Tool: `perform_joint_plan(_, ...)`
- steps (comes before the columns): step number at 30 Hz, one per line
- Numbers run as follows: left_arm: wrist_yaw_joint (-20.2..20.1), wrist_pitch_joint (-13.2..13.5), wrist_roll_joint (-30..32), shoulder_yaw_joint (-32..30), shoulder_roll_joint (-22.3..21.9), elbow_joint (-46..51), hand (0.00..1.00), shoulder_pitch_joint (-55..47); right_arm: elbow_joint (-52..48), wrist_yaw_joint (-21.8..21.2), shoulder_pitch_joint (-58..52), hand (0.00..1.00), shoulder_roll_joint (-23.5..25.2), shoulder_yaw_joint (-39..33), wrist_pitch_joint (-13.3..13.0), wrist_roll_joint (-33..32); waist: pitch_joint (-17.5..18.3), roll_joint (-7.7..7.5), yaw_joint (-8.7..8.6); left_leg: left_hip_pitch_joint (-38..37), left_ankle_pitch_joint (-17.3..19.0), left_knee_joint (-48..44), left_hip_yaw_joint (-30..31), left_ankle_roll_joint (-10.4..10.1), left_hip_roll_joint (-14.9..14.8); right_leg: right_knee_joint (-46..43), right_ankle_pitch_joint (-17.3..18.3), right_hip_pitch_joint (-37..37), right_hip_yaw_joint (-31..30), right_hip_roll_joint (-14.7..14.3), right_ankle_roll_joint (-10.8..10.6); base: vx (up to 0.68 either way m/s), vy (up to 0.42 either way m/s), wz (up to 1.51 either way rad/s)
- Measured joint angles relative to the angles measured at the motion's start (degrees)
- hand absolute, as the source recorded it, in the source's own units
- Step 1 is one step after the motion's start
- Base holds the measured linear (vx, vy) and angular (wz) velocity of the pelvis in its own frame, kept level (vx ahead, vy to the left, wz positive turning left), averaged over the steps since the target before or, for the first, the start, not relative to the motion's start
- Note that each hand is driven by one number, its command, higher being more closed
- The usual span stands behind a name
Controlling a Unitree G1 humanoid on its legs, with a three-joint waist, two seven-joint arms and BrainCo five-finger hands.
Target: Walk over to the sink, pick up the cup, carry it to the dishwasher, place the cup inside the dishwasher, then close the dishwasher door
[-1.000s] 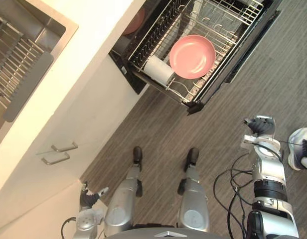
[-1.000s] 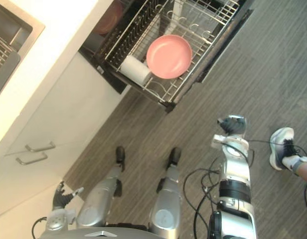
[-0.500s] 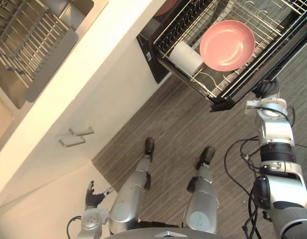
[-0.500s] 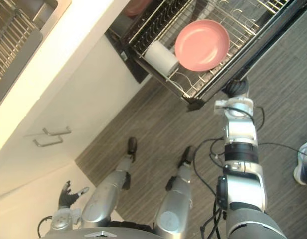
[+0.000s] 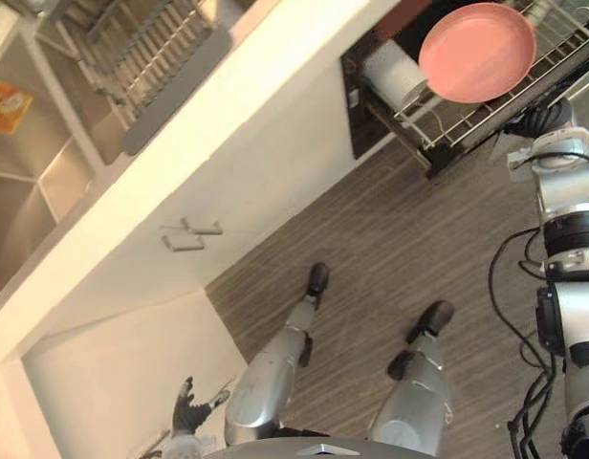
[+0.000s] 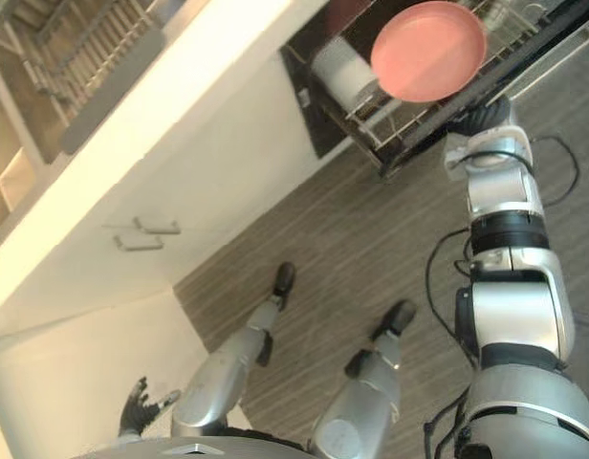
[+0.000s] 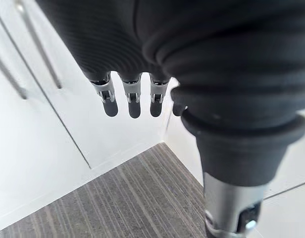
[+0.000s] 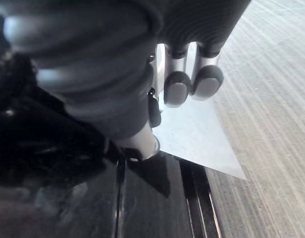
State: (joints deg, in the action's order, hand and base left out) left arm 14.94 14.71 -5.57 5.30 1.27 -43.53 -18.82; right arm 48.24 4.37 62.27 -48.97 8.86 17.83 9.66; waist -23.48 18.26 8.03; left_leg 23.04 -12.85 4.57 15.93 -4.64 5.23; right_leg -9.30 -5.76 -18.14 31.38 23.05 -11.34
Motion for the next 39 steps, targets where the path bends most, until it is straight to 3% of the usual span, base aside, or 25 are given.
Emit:
perform_joint_plan(4,-3.2,2.1,0.0,-0.4,0.0,0.0,0.0,-2.3,6.0,1.0,10.3,1.0,-3.4,9.1,-0.4,4.4,0.5,0.65,2.11,0.0,-0.5,0.0,4.1,0.1,2.7,-8.4,5.5,0.0,3.8,4.7,-1.3,0.1,-0.079,0.65)
perform_joint_plan(7,-5.7,3.5,0.1,-0.7,0.1,-0.1,0.0,-3.4,7.9,2.6,16.4,1.0,-6.1,13.9,-6.3,6.9,0.8,1.08,4.03,0.0,-1.7,-0.1,6.2,1.4,4.4,-12.8,8.6,0.1,5.6,7.6,-2.0,0.12,-0.087,0.55)
perform_joint_plan(8,-6.7,4.3,0.1,-0.7,0.2,-0.3,0.0,-4.1,10.1,3.5,18.4,0.0,-7.3,15.9,-6.5,9.1,0.8,1.07,4.02,-0.3,-2.2,-0.1,6.4,1.8,5.1,-14.0,9.5,0.6,6.3,8.5,-2.1,0.12,-0.087,0.42)
perform_joint_plan(9,-7.9,4.9,0.2,-0.7,0.3,-0.9,0.0,-4.3,11.5,3.8,19.4,0.0,-9.5,17.6,-8.7,11.3,0.9,1.13,4.02,-0.6,-3.0,-0.1,6.7,1.4,5.7,-14.7,10.2,1.1,7.0,9.3,-2.4,0.12,-0.111,0.29)
perform_joint_plan(13,-10.4,7.3,0.2,-0.7,0.4,-2.9,0.0,-4.7,11.7,4.5,21.2,0.0,-10.2,20.9,-13.3,13.5,2.0,2.58,3.33,-1.5,-2.8,-0.1,7.5,1.1,5.8,-16.0,11.5,1.8,7.3,9.5,-2.4,0.04,-0.106,0.05)
perform_joint_plan(19,-12.3,10.7,-0.4,-0.6,0.5,-4.5,0.0,-4.7,11.6,4.1,20.6,0.0,-10.4,20.9,-17.3,14.1,3.4,4.32,3.3,-3.4,-2.4,-0.1,7.7,0.8,4.4,-16.0,12.0,4.5,8.6,8.2,-1.8,0.0,-0.108,0.03)
perform_joint_plan(23,-13.2,10.8,-1.8,-0.8,0.5,-5.3,0.0,-3.9,2.2,1.8,4.9,0.0,-7.0,1.1,-17.5,4.8,2.8,3.55,3.34,-5.7,-1.7,-0.1,7.3,0.5,2.1,-13.4,11.7,7.7,9.0,5.0,-1.0,0.01,-0.123,-0.06)
perform_joint_plan(25,-13.3,10.7,-2.1,-1.6,0.5,-6.8,0.0,-2.9,-3.3,0.6,-5.6,0.0,-1.3,-9.1,-17.9,-0.2,1.8,2.3,2.95,-7.0,-1.4,-0.1,6.3,0.1,0.6,-11.4,11.1,9.2,8.7,2.9,-0.4,0.0,-0.114,-0.28)
perform_joint_plan(27,-13.4,10.2,-2.8,-5.1,0.5,-7.3,0.0,-2.5,-9.1,-1.7,-19.8,0.0,9.5,-16.5,-19.9,-6.7,1.3,-0.44,1.66,-8.3,-0.8,0.0,5.6,-0.6,-1.4,-8.7,10.3,11.0,8.6,0.2,0.3,-0.02,-0.155,-0.27)
perform_joint_plan(28,-13.2,10.1,-3.1,-5.9,0.6,-7.3,0.0,-2.5,-8.8,-2.0,-22.7,0.0,11.9,-16.5,-19.6,-8.3,1.4,-1.25,1.34,-8.4,-0.6,0.0,5.1,-0.8,-1.9,-8.0,10.0,11.3,8.5,-0.5,0.5,-0.04,-0.148,-0.2)
perform_joint_plan(30,-12.7,9.5,-3.4,-10.5,0.4,-7.9,0.0,-2.1,-5.8,-2.4,-35.8,0.0,23.2,-21.0,-19.0,-12.2,1.7,-4.4,0.48,-9.9,-0.3,0.0,2.7,-1.3,-3.7,-3.5,8.0,14.1,8.4,-3.5,0.9,-0.03,-0.097,-0.27)
perform_joint_plan(32,-12.8,8.9,-4.5,-13.8,0.4,-8.9,0.0,-1.7,-0.2,-1.7,-44.0,0.0,30.9,-24.2,-19.2,-13.1,2.4,-7.38,-0.41,-10.6,0.3,0.0,0.6,-1.9,-4.7,-0.1,6.5,15.3,7.6,-5.4,1.1,-0.05,-0.064,-0.37)
perform_joint_plan(33,-12.9,8.3,-5.3,-15.4,0.4,-10.0,0.0,-0.8,3.9,-1.1,-48.8,0.0,34.4,-26.5,-19.8,-14.1,2.6,-8.97,-0.92,-11.4,1.5,0.0,-1.0,-1.0,-5.4,2.2,5.6,16.5,7.0,-6.6,1.3,-0.07,-0.034,-0.39)
perform_joint_plan(34,-12.9,7.9,-5.6,-16.3,0.4,-10.4,0.0,-0.4,5.9,-0.6,-51.0,0.0,35.8,-27.6,-20.5,-14.1,3.0,-9.67,-1.19,-11.7,2.2,0.0,-1.8,-0.8,-5.8,3.2,5.1,16.9,6.8,-7.0,1.3,-0.08,-0.019,-0.38)
perform_joint_plan(36,-13.0,7.0,-5.6,-18.4,0.5,-11.1,0.0,0.6,10.2,2.9,-58.2,0.0,40.3,-29.7,-23.0,-13.8,4.9,-12.93,-2.35,-13.4,3.4,0.1,-3.7,-0.8,-6.4,7.0,3.7,18.6,5.3,-8.6,1.6,-0.08,-0.02,-0.45)
perform_joint_plan(39,-12.9,5.2,-5.7,-18.9,0.8,-11.4,0.0,2.5,11.5,6.6,-63.5,0.0,42.7,-29.8,-23.8,-13.8,8.0,-14.83,-3.34,-15.3,4.2,0.4,-5.5,-0.4,-7.1,9.9,3.0,20.4,3.9,-9.9,1.9,-0.09,-0.031,-0.36)
